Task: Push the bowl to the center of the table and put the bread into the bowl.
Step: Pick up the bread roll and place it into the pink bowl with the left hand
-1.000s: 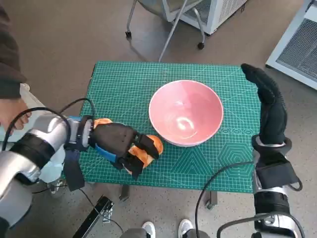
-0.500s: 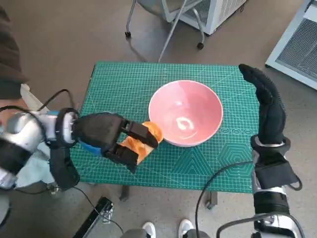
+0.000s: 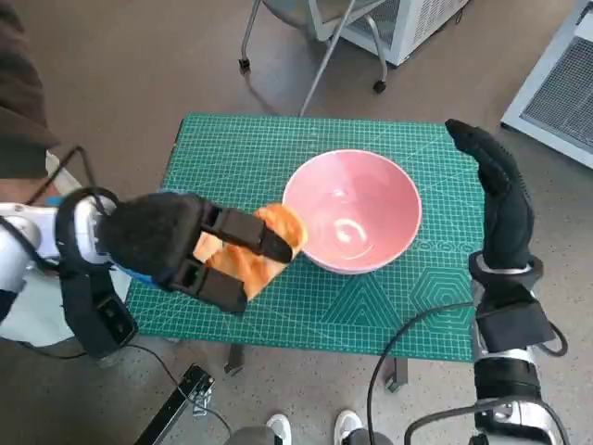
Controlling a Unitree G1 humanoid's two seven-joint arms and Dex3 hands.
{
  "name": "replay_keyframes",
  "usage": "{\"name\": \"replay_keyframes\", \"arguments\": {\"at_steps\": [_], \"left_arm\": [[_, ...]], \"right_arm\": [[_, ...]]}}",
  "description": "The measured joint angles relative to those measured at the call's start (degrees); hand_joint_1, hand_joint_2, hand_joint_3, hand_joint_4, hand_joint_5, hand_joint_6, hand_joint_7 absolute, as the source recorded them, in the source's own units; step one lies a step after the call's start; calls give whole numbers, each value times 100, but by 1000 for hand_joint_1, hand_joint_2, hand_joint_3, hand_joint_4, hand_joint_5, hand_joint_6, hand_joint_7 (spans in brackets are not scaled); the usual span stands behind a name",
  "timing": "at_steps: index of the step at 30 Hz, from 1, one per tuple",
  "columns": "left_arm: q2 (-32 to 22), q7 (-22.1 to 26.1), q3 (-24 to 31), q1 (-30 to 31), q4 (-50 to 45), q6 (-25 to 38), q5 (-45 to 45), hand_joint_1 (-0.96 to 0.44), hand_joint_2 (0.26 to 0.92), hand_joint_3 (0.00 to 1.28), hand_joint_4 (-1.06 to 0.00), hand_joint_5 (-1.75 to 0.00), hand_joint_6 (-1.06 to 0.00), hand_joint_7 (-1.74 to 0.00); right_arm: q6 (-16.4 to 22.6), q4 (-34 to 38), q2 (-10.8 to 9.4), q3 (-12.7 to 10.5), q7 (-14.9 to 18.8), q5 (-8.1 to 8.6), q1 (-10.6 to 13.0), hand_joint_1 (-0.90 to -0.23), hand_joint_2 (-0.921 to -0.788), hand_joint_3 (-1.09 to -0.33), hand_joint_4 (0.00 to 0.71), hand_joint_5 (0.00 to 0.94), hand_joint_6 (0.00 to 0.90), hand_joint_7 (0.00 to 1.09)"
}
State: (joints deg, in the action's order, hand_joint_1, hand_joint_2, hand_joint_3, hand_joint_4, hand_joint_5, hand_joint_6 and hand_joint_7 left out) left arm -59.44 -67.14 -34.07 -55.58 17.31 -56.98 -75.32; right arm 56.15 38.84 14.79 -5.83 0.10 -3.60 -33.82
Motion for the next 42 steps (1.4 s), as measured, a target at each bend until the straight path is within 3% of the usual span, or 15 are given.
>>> {"name": "replay_keyframes", "arguments": {"at_steps": [6, 11, 18, 24, 32, 39, 42], "left_arm": [[466, 264, 138, -244, 224, -5, 18, -4, 862, 18, -829, -907, -850, -1030], [1035, 401, 125, -587, 580, 40, -16, -5, 857, 9, -840, -864, -890, -1011], [1993, 347, -228, -1353, 1778, 267, -178, -3, 905, 20, -753, -954, -740, -1182], [2795, 416, -646, -1828, 3133, 420, -241, -3, 919, 64, -643, -1079, -691, -1233], [3658, 1556, -891, -2095, 4565, 683, 100, -3, 920, 101, -603, -1084, -651, -1308], [4024, 2558, -881, -2114, 5119, 935, 586, -2, 921, 132, -587, -1084, -602, -1373], [4140, 3199, -846, -2114, 5229, 1064, 824, -2, 921, 184, -504, -1181, -566, -1399]], "right_arm": [[2, 16, -6, -3, -4, -11, -17, -575, -921, -745, 334, 0, 72, 780], [17, 28, -5, -7, -4, -8, -34, -577, -921, -742, 334, 1, 71, 782], [45, 58, -16, -3, -3, -2, -71, -577, -921, -740, 334, 0, 69, 786], [57, 72, -12, -6, -2, 6, -72, -577, -921, -739, 334, 0, 68, 787], [61, 69, 22, -19, 6, 17, -62, -573, -921, -737, 330, 0, 68, 784], [72, 36, 66, -43, 10, 25, -37, -577, -921, -735, 329, 1, 71, 777], [73, 8, 79, -62, 10, 28, -20, -584, -921, -733, 336, 4, 73, 773]]}}
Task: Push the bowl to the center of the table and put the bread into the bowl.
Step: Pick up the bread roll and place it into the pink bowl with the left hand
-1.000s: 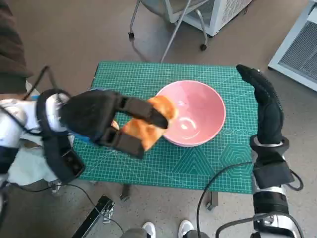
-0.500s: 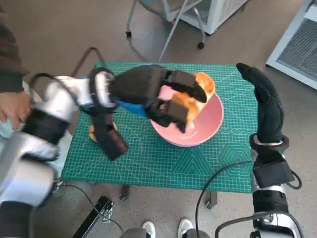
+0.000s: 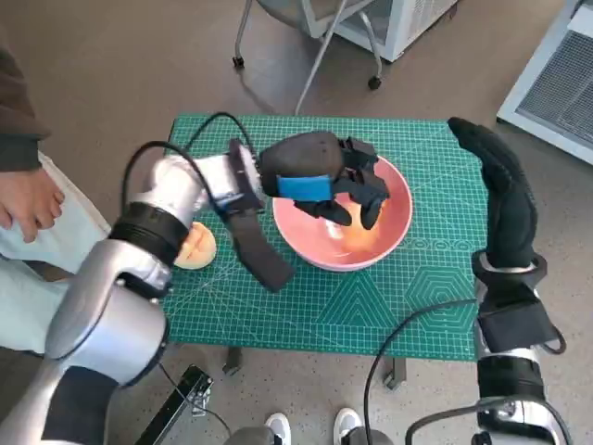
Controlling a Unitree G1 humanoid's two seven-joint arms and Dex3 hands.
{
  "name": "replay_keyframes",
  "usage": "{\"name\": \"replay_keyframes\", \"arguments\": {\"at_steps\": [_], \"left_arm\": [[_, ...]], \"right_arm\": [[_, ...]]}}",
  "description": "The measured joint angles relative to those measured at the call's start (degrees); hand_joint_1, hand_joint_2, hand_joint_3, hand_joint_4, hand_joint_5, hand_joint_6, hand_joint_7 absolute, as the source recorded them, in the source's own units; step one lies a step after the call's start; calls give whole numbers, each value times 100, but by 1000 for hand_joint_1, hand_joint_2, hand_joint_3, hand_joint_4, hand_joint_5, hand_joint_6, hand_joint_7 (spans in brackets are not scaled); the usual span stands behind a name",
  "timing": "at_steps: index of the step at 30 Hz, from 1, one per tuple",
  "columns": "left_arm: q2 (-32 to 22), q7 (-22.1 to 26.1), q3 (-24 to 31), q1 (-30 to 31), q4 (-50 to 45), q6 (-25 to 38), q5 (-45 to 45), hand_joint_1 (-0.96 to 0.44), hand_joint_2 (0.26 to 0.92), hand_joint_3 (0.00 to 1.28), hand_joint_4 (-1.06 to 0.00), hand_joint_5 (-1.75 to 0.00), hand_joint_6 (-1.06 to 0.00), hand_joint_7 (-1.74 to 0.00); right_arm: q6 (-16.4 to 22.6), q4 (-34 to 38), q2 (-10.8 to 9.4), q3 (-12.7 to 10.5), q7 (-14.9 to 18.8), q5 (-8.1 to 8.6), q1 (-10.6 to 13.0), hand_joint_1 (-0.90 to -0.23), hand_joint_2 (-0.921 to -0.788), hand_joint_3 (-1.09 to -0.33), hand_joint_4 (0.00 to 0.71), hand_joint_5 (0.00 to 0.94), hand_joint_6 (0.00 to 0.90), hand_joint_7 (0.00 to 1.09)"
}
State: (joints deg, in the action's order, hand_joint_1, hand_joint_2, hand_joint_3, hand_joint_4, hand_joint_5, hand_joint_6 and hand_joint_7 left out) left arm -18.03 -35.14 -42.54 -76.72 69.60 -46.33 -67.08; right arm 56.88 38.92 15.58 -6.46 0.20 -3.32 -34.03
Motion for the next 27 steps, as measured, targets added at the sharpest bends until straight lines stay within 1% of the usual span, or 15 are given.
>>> {"name": "replay_keyframes", "arguments": {"at_steps": [2, 3, 4, 5, 6, 7, 8, 10, 13, 15, 17, 21, 23, 25, 27], "left_arm": [[69, 498, 34, 0, 38, 88, 161, -2, 921, 231, -422, -1274, -538, -1416], [97, 755, 55, 1, 51, 118, 236, -2, 921, 270, -355, -1348, -514, -1432], [120, 988, 79, 1, 59, 152, 312, -71, 921, 279, -299, -1263, -491, -1449], [139, 1209, 97, 1, 60, 184, 382, -170, 921, 293, -253, -1068, -458, -1474], [159, 1450, 120, 1, 60, 230, 469, -156, 885, 255, -197, -872, -357, -1238], [180, 1710, 149, 1, 58, 283, 549, -151, 880, 226, -190, -780, -333, -1130], [194, 1941, 171, 2, 48, 344, 631, -142, 879, 169, -177, -620, -291, -962], [208, 2444, 217, 3, -15, 486, 754, -135, 889, 83, -165, -383, -222, -769], [195, 3135, 313, 16, -206, 687, 977, -142, 895, 39, -156, -257, -182, -677], [152, 3464, 399, 41, -381, 763, 1151, -150, 896, 28, -156, -224, -172, -657], [89, 3652, 515, 85, -562, 782, 1334, -160, 899, 20, -169, -202, -159, -673], [-87, 3782, 765, 216, -1006, 717, 1704, -205, 902, 12, -198, -187, -153, -695], [-201, 3886, 917, 323, -1268, 670, 1947, -206, 900, 8, -213, -173, -169, -679], [-362, 4095, 1134, 492, -1665, 663, 2239, -187, 895, 4, -232, -139, -202, -620], [-557, 4317, 1349, 681, -2102, 673, 2518, -135, 883, 1, -264, -78, -259, -491]], "right_arm": [[0, -7, 2, -10, 0, 2, 3, -585, -921, -732, 339, 6, 74, 770], [1, -10, 3, -11, 0, 2, 4, -584, -921, -732, 342, 7, 75, 769], [1, -11, 3, -14, -1, 1, 4, -583, -921, -732, 343, 7, 76, 768], [1, -12, 4, -17, -1, 0, 4, -580, -921, -733, 344, 8, 77, 766], [1, -15, 5, -21, -2, -5, 4, -574, -921, -734, 345, 8, 77, 764], [1, -18, 6, -27, -2, -10, 4, -572, -921, -734, 345, 8, 78, 763], [2, -22, 7, -31, -3, -14, 4, -567, -921, -735, 346, 8, 79, 761], [2, -26, 9, -38, -5, -21, 4, -557, -921, -737, 346, 8, 80, 758], [2, -26, 19, -52, -11, -26, 14, -548, -921, -739, 346, 7, 81, 754], [2, -26, 22, -60, -14, -28, 29, -545, -921, -740, 346, 7, 82, 753], [1, -26, 21, -60, -17, -37, 41, -546, -921, -740, 346, 7, 83, 751], [0, -31, 16, -57, -37, -51, 47, -552, -921, -739, 347, 6, 84, 748], [0, -44, 3, -51, -43, -54, 48, -558, -921, -738, 347, 6, 85, 747], [0, -51, -5, -41, -45, -57, 46, -563, -921, -737, 347, 6, 85, 746], [0, -55, -8, -36, -46, -66, 47, -567, -921, -737, 347, 6, 85, 745]]}}
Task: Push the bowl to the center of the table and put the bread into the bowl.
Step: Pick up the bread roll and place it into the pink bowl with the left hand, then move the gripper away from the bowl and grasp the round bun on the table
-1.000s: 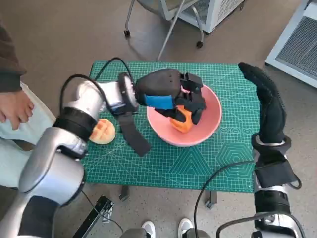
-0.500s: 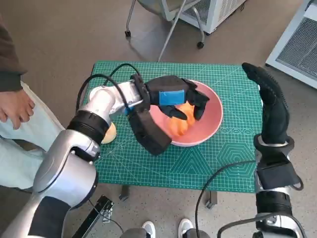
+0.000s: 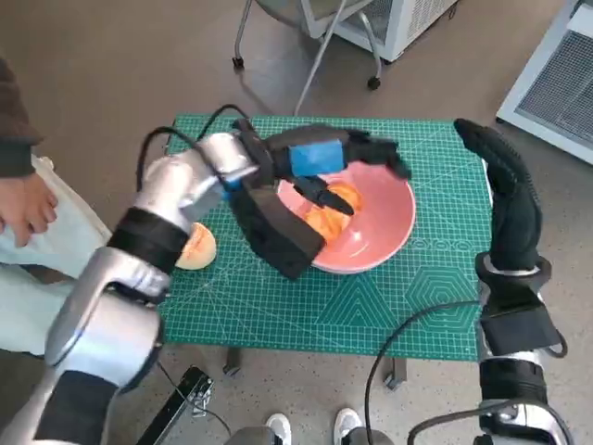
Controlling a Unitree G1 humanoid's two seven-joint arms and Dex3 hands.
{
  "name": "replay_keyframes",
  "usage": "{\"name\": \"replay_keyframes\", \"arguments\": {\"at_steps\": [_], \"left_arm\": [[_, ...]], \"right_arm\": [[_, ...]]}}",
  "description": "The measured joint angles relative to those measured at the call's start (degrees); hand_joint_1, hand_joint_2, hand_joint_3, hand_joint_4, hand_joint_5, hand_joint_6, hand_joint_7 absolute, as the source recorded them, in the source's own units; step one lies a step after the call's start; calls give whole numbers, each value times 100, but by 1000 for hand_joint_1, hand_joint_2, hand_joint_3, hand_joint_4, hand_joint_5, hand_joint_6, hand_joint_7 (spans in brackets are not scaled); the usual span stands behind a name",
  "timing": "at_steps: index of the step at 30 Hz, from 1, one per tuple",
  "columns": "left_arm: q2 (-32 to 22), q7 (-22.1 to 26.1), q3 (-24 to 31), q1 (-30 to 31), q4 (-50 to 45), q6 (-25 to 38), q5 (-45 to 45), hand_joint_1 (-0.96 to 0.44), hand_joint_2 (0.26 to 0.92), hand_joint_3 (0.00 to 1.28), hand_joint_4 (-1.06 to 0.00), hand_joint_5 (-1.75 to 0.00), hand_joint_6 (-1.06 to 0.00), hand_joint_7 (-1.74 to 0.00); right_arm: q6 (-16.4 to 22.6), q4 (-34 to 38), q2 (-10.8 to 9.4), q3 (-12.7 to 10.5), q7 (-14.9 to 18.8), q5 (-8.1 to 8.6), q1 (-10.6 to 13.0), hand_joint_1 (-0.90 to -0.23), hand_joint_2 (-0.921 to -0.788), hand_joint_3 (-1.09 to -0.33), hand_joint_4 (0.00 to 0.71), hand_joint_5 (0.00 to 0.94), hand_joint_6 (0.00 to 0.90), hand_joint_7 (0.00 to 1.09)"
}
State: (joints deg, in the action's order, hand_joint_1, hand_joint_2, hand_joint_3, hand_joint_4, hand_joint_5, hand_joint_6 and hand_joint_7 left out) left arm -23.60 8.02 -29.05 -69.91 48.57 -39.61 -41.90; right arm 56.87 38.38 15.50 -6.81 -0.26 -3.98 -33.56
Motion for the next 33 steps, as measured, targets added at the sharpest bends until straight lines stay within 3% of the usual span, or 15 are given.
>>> {"name": "replay_keyframes", "arguments": {"at_steps": [7, 13, 19, 25, 33], "left_arm": [[-935, 791, 800, 763, -1638, 140, 857, -92, 847, 0, -307, -10, -395, -230], [-1683, 1604, 1475, 1429, -2947, 941, 1379, -37, 812, 0, -302, -1, -448, -147], [-2297, 2420, 2100, 2137, -4194, 1851, 1829, -34, 779, 0, -230, 0, -420, -107], [-2790, 2855, 2555, 2796, -4685, 2181, 2115, -14, 770, 1, -126, 0, -352, -63], [-3177, 3177, 2784, 3507, -4806, 2337, 2248, 234, 799, 16, -45, 0, -278, -20]], "right_arm": [[2, 1, 3, 1, 1, 5, -1, -588, -921, -735, 345, 4, 86, 742], [3, 14, 4, 10, 2, 32, -7, -588, -921, -736, 338, 1, 86, 742], [0, 23, -24, 64, 42, 40, -18, -564, -921, -743, 336, 0, 83, 746], [-17, 53, -46, 110, 118, 73, -30, -579, -921, -742, 336, 0, 80, 754], [-45, 80, -54, 140, 268, 176, -83, -582, -921, -748, 335, 0, 61, 790]]}}
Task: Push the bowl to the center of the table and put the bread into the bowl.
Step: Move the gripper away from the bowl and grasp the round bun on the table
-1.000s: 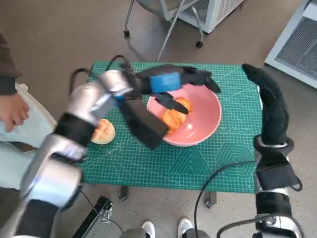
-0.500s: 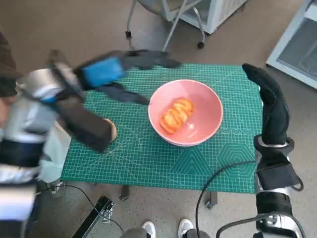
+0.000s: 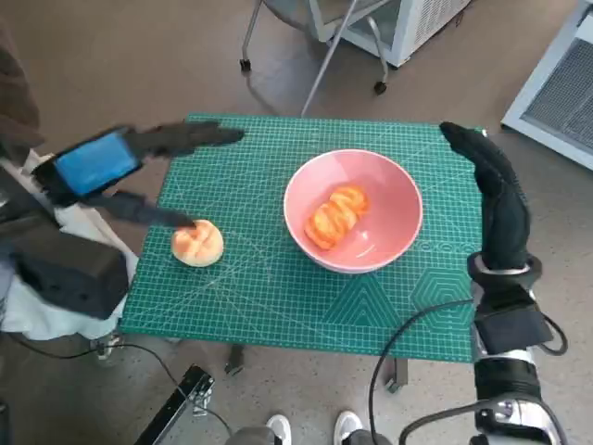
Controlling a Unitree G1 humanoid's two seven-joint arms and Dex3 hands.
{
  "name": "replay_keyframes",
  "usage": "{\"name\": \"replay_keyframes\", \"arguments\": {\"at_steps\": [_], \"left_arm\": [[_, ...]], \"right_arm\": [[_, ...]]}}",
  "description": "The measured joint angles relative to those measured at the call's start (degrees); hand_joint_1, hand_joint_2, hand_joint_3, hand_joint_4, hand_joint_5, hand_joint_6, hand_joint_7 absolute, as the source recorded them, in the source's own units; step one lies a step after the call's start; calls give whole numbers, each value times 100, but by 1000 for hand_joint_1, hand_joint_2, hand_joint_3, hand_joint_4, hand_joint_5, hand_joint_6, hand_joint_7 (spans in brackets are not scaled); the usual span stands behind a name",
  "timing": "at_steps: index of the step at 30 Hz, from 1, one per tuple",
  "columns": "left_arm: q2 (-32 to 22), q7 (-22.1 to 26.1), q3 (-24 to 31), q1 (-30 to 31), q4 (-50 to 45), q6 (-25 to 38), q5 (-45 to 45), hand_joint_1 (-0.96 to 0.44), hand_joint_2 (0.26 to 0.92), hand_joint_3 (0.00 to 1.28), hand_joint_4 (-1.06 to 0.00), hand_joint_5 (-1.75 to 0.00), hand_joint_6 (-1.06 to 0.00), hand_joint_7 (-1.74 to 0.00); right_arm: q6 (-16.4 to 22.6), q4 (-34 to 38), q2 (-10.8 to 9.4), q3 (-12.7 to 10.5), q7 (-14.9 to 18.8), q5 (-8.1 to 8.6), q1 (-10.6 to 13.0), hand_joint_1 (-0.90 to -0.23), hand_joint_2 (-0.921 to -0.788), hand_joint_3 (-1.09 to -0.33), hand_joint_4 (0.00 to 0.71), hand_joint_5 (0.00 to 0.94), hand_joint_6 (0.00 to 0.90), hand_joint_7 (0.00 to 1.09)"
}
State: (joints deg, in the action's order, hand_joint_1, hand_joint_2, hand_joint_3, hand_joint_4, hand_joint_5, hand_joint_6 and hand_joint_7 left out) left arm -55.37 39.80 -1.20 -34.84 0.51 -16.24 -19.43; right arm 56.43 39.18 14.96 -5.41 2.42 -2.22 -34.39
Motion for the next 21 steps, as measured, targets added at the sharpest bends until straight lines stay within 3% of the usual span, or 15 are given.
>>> {"name": "replay_keyframes", "arguments": {"at_steps": [8, 15, 21], "left_arm": [[-272, 37, 3, 389, -152, 4, -337, 282, 798, 14, -19, 0, -239, -2], [-374, 99, -48, 481, -324, 157, -783, -14, 663, 6, -1, 1, -200, -3], [-367, 224, -278, 480, -419, 423, -1203, -150, 642, 4, 1, 1, -182, -1]], "right_arm": [[-54, 10, -36, 27, 92, 32, -78, -592, -921, -750, 337, 1, 48, 829], [-97, 8, -46, 48, 93, 22, -93, -588, -921, -754, 341, 3, 34, 859], [-97, 9, -45, 50, 92, 19, -99, -575, -921, -755, 344, 4, 31, 865]]}}
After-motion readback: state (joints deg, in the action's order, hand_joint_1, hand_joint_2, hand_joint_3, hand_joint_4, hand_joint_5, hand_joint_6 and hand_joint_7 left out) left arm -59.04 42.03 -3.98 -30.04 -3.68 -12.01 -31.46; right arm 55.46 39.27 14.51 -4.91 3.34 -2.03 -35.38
